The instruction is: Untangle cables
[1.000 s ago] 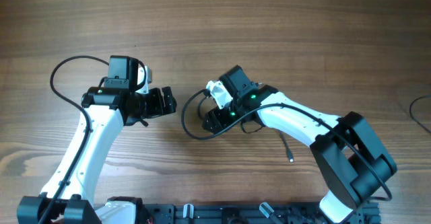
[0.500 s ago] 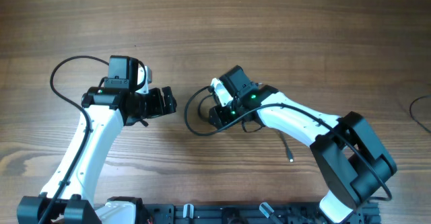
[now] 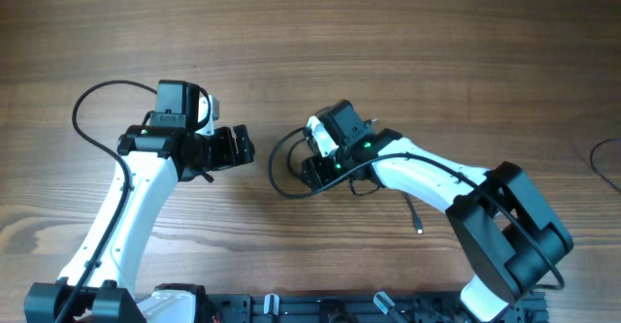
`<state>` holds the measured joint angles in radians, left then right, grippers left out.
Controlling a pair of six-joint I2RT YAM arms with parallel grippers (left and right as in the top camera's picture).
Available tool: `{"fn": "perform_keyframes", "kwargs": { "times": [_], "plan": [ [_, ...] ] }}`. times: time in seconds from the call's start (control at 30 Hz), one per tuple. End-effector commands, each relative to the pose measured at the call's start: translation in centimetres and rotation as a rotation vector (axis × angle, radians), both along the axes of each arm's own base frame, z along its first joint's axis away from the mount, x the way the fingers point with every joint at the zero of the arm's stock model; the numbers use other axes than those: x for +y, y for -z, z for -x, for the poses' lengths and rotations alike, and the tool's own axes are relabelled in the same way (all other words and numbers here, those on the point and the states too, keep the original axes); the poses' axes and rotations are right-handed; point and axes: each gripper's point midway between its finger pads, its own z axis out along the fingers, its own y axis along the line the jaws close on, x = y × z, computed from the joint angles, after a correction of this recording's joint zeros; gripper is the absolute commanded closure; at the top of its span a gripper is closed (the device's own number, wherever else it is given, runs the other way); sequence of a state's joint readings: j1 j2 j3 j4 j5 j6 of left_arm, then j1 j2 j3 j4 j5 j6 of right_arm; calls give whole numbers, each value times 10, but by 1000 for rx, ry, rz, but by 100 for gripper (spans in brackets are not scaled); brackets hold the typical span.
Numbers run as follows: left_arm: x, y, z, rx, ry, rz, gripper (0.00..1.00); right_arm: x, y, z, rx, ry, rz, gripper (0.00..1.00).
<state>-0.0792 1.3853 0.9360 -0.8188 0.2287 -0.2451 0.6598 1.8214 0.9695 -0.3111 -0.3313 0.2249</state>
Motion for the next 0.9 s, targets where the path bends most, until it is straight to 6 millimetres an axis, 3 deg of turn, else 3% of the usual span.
{"fn": "perform_keyframes", "kwargs": {
  "times": [0.0,0.1,0.2,0.27,0.33,0.43,0.47,0.57,0.63,0.7,0.77,0.83,0.87],
  "plan": [
    [3,-3,-1,-17,-2,-14,0,4,9,-3,66,157,-38,36],
    [3,-3,-1,-17,-2,-14,0,42,-20,-7,61,75,-259,36],
    [3,-3,-1,-17,-2,-14,0,46,-24,-11,81,129,-288,35],
    [3,-3,-2,-19,-2,-14,0,31,-13,-22,68,245,-206,36],
    [3,-3,-2,-21,-2,-13,0,3,4,-31,82,461,-82,33],
    [3,-3,-2,-21,-2,-13,0,-33,17,-38,43,658,61,22],
    [3,-3,-3,-23,-2,-13,0,-49,19,-44,-16,701,130,0],
    [3,-4,-5,-33,-2,-13,0,-68,21,-47,-71,741,209,0],
    [3,-4,-5,-33,-2,-12,0,-67,20,-48,-55,792,186,0],
    [3,-4,-5,-33,-2,-13,0,-64,20,-49,19,964,113,0],
    [3,-4,-5,-32,-2,-13,0,-49,16,-50,110,1065,3,1],
    [3,-4,-5,-32,-2,-13,0,-26,7,-57,111,958,-88,6],
    [3,-4,-5,-32,-2,-13,0,-11,-1,-61,66,811,-125,7]
  ]
}}
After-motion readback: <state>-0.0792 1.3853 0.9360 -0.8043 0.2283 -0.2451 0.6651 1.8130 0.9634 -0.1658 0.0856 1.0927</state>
